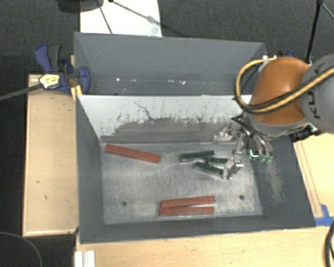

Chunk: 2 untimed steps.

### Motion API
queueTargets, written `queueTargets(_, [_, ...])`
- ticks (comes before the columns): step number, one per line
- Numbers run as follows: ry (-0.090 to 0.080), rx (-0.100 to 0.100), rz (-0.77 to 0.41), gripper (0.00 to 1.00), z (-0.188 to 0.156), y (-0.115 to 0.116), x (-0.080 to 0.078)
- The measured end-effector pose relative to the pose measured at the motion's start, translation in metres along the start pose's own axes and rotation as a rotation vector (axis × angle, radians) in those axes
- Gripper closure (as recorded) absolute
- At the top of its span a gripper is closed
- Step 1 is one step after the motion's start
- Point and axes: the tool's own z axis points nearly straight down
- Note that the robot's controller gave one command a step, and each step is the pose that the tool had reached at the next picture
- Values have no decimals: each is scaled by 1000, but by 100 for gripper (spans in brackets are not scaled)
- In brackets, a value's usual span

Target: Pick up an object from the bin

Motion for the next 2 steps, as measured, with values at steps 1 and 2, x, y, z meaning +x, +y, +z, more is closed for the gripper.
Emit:
queueTargets(1, [-8,1,-1,0,-4,0,-2])
queueTargets(2, [-10,-1,286,0,53,-1,11])
